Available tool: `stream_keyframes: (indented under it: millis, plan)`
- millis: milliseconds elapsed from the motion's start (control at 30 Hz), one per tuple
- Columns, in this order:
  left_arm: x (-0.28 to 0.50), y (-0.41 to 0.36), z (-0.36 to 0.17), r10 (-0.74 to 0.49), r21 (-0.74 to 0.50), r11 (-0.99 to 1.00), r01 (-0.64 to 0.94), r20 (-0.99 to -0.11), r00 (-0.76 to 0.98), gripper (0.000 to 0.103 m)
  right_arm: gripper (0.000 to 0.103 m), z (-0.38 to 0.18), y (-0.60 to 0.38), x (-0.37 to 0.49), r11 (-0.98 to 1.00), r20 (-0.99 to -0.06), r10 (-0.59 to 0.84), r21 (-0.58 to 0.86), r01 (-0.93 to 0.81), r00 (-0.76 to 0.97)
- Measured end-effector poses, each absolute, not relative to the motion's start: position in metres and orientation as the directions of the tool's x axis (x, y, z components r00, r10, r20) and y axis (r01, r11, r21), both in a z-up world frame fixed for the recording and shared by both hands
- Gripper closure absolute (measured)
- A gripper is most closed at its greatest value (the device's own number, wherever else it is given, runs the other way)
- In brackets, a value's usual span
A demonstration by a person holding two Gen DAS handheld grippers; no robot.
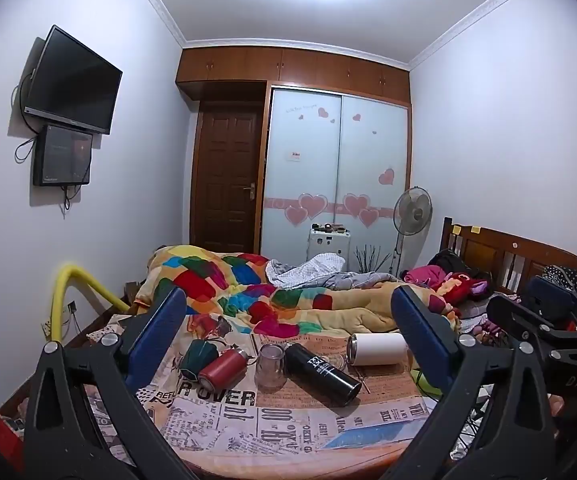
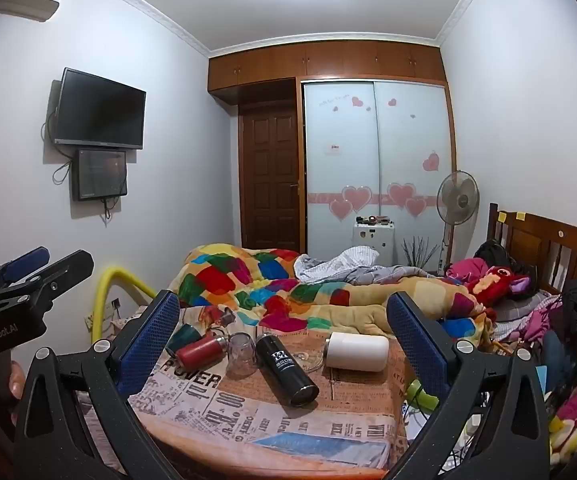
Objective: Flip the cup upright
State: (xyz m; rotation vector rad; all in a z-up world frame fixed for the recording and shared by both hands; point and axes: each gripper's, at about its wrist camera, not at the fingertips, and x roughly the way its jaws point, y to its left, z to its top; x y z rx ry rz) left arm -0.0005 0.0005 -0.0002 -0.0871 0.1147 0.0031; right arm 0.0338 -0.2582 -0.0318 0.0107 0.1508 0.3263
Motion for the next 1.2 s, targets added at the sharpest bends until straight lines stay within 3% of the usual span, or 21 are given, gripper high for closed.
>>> stream_keyframes:
  millis: [1200]
  plan:
    - [0.0, -0.004, -0.009, -0.014, -0.067, 0.998, 0.006, -0.118, 0.993, 0.0, 0.0, -0.034, -0.257, 0.035, 0.948, -0.166, 0.319, 0.028, -0.318, 0.933]
